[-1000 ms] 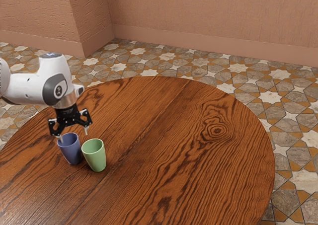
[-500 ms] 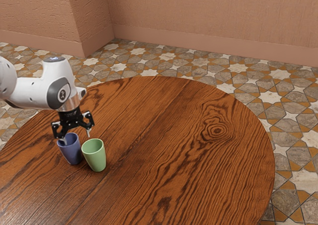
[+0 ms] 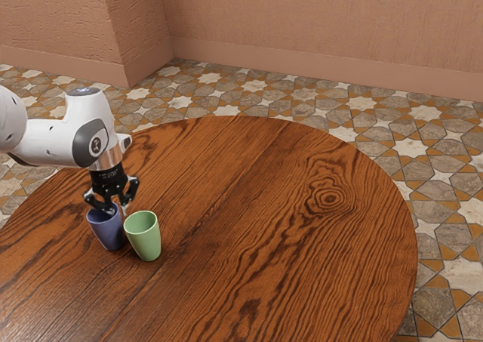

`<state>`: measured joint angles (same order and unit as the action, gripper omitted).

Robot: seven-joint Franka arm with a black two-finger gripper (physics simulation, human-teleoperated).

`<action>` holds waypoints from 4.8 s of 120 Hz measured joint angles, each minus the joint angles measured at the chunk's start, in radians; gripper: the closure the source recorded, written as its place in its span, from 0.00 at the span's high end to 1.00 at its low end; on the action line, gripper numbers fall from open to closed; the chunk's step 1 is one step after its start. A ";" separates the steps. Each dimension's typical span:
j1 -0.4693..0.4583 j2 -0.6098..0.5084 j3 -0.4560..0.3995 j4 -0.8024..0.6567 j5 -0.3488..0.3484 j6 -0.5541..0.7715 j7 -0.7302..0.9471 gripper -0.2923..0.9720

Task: Place the left cup onto the right cup

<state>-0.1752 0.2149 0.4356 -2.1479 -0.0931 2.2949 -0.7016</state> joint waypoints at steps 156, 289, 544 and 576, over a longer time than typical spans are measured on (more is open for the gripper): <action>-0.110 -0.171 -0.009 0.122 0.148 -0.273 -0.059 0.15; -0.140 -0.164 -0.083 0.152 0.146 -0.370 -0.152 0.15; -0.143 -0.106 -0.083 0.102 0.094 -0.262 -0.174 0.58; -0.144 -0.115 -0.083 0.103 0.093 -0.263 -0.172 0.71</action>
<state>-0.3190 0.0994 0.3528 -2.0447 0.0001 2.0317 -0.8731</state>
